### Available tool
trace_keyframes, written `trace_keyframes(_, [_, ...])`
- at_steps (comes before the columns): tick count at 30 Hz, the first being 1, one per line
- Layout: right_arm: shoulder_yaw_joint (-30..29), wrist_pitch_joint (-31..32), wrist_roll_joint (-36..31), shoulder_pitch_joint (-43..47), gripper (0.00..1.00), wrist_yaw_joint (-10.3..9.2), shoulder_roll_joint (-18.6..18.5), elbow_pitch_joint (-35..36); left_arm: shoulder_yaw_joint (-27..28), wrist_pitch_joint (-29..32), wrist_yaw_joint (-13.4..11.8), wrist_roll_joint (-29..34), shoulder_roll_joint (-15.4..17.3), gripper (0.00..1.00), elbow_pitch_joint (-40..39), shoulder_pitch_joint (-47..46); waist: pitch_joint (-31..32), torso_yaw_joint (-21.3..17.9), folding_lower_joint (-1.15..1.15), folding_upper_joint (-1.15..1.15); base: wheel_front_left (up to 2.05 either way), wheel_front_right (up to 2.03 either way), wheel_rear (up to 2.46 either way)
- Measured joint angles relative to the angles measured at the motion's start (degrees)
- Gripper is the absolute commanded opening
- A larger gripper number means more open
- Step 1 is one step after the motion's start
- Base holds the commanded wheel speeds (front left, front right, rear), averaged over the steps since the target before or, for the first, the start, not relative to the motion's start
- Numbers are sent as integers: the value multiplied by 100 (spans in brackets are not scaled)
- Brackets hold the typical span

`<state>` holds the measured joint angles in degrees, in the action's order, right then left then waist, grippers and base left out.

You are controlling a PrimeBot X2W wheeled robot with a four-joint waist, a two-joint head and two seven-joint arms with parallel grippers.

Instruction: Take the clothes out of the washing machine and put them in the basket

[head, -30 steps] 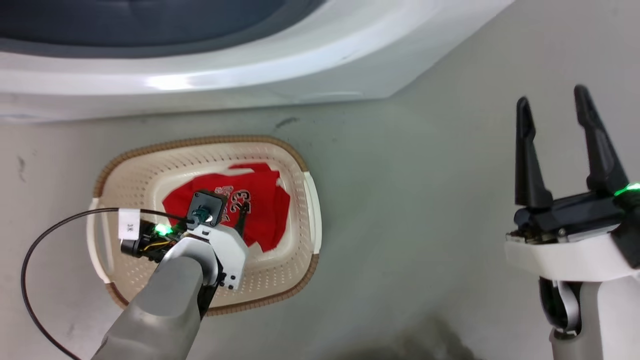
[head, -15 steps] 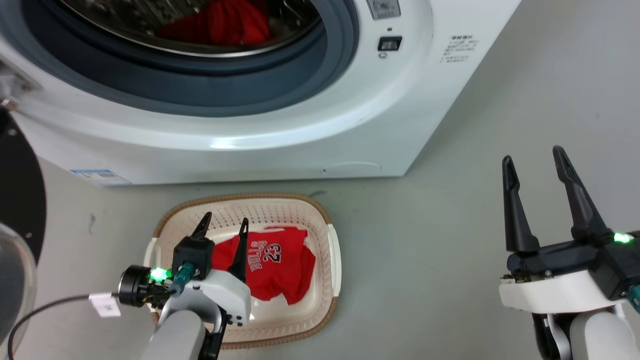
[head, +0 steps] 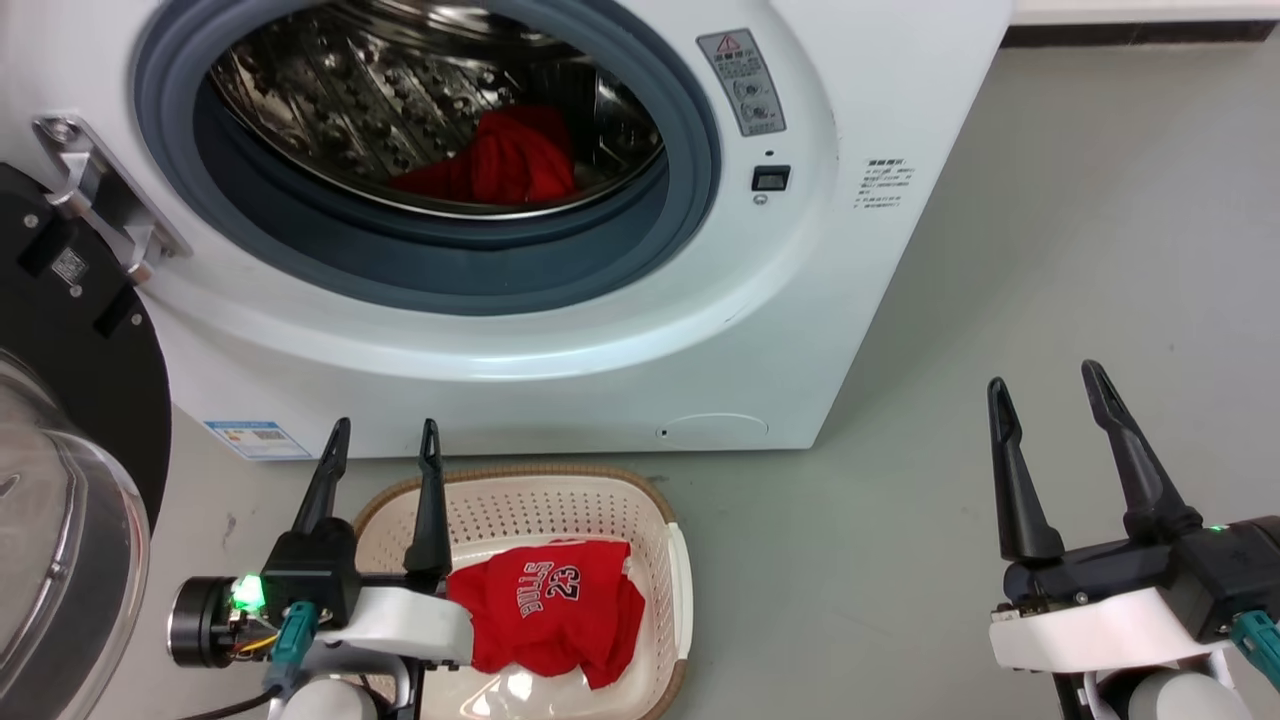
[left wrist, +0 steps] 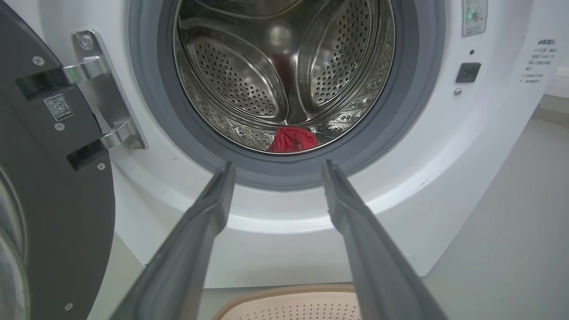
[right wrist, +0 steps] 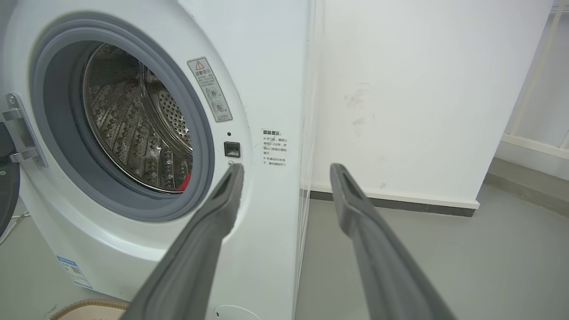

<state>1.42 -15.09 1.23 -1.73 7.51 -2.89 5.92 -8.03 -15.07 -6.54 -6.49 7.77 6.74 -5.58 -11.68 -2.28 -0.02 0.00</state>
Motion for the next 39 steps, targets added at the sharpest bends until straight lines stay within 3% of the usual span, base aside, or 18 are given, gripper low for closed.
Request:
trace_keyframes(7, [25,0,16,53,100,0,0,7,321,0,258,88,-74,100,-137,-295,68,-57,1,0,0,0,0])
trace_keyframes(16, [124,0,34,-305,100,0,0,108,498,-1,661,238,57,100,1070,-2081,-417,-249,2,0,0,0,0])
trace_keyframes(24, [168,0,146,-747,100,0,-2,209,352,11,893,445,346,100,2658,-3911,-1083,-498,3,0,0,0,0])
trace_keyframes(35, [252,0,413,-1259,100,0,-2,361,109,834,1111,638,751,100,4506,-6372,-2167,-919,3,0,0,0,0])
trace_keyframes(39, [288,0,577,-1444,100,0,-2,420,-25,1408,1213,727,984,100,5160,-7221,-2619,-1145,3,0,0,0,0])
